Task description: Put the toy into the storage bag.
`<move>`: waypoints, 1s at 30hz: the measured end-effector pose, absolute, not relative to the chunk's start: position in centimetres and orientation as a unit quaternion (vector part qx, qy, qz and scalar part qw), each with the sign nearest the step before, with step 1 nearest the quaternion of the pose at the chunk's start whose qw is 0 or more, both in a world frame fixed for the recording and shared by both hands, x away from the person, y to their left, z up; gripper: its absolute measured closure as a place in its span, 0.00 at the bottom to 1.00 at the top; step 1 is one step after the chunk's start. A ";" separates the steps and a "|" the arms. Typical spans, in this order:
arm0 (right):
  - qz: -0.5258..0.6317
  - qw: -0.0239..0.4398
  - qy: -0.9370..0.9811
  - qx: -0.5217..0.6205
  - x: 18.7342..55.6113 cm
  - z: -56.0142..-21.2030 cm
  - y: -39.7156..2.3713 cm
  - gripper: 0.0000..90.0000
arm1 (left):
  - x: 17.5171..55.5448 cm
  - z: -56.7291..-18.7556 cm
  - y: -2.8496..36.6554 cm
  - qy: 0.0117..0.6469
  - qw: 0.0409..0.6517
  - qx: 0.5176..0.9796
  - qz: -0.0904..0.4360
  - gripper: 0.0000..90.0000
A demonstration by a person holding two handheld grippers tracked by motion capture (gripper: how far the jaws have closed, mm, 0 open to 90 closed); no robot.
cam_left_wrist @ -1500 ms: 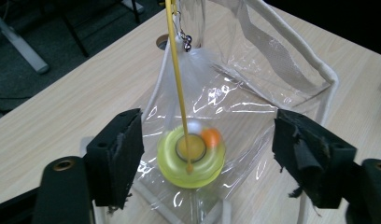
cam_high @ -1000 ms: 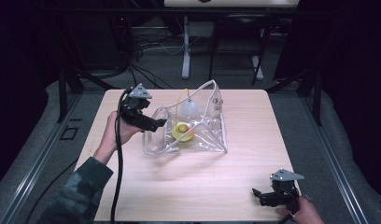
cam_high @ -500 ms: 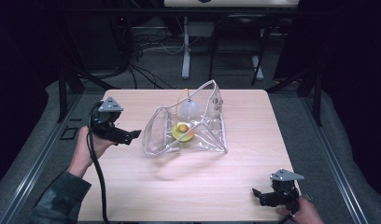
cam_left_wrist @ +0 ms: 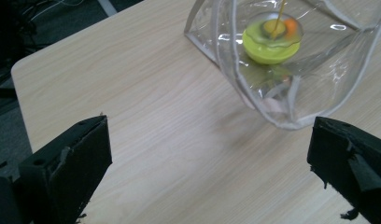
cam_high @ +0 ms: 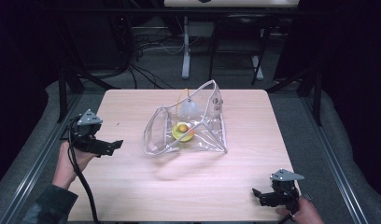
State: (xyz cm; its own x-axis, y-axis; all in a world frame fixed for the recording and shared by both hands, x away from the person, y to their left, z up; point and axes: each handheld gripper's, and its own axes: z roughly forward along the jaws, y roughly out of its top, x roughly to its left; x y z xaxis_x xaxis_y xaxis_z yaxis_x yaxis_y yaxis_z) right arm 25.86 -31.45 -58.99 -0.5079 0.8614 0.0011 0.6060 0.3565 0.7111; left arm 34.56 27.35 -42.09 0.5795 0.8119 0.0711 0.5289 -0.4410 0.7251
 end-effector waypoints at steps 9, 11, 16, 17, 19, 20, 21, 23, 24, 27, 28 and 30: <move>0.337 0.191 0.800 0.459 25.9 -59.0 -31.4 0.00 | 33.5 -44.9 29.1 0.436 0.323 0.818 0.192 0.00; 0.337 0.191 0.800 0.459 25.9 -59.0 -31.4 0.00 | 33.4 -45.7 29.3 0.444 0.319 0.817 0.186 0.00; 0.337 0.191 0.800 0.459 25.9 -59.0 -31.4 0.00 | 33.1 -46.9 29.6 0.450 0.309 0.820 0.175 0.00; 0.337 0.191 0.800 0.459 25.9 -59.0 -31.4 0.00 | 33.1 -47.1 29.6 0.452 0.308 0.819 0.175 0.00; 0.337 0.191 0.800 0.459 25.9 -59.0 -31.4 0.00 | 33.0 -47.7 29.6 0.455 0.306 0.819 0.169 0.00; 0.337 0.191 0.800 0.459 25.9 -59.0 -31.4 0.00 | 33.0 -47.9 29.6 0.456 0.303 0.821 0.164 0.00; 0.337 0.191 0.800 0.459 25.9 -59.0 -31.4 0.00 | 33.0 -48.3 29.6 0.457 0.303 0.821 0.164 0.00; 0.337 0.191 0.800 0.459 25.9 -59.0 -31.4 0.00 | 33.1 -48.9 29.5 0.461 0.298 0.821 0.156 0.00; 0.337 0.191 0.800 0.459 25.9 -59.0 -31.4 0.00 | 33.1 -49.2 29.5 0.463 0.297 0.821 0.154 0.00; 0.337 0.191 0.800 0.459 25.9 -59.0 -31.4 0.00 | 33.1 -50.1 29.3 0.463 0.288 0.826 0.143 0.00; 0.337 0.191 0.800 0.459 25.9 -59.0 -31.4 0.00 | 33.1 -50.4 29.2 0.462 0.286 0.827 0.140 0.00; 0.337 0.191 0.800 0.459 25.9 -59.0 -31.4 0.00 | 33.0 -51.0 29.0 0.466 0.286 0.827 0.136 0.00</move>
State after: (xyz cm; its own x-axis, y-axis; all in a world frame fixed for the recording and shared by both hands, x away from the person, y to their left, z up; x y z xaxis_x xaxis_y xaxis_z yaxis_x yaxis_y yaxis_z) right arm 25.85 -31.42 -59.01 -0.5063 0.8623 0.0044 0.6053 0.3518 0.7140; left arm 33.04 29.01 -51.02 0.5294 0.8474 -0.0405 0.6917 -0.4035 0.5989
